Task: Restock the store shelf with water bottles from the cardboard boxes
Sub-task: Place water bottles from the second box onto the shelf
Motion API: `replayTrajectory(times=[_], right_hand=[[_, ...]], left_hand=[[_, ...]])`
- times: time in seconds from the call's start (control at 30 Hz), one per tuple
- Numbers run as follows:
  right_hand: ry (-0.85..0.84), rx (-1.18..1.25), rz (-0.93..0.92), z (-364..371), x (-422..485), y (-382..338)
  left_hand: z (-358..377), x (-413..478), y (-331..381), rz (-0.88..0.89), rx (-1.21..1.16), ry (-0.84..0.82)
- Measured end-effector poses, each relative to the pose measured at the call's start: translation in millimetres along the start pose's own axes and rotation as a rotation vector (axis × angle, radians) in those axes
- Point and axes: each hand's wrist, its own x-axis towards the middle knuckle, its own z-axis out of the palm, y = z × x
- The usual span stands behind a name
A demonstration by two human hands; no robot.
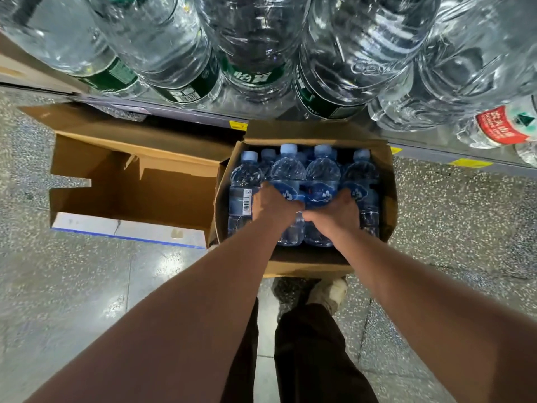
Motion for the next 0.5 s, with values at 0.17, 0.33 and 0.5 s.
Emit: replayTrajectory(times=[0.17, 0.33, 0.5], right_hand=[[0.012, 0.207, 0.047, -5, -11, 4], [0.016, 0.321, 0.033, -24, -37, 6], [-0.033, 0.352, -0.074, -52, -78, -15]], left_hand=[[-7, -13, 0, -0.012, -0.037, 0.043], [-17, -41, -4, 0.096, -0.09, 0.066], [-51, -79, -4, 0.118, -0.251, 0.116]])
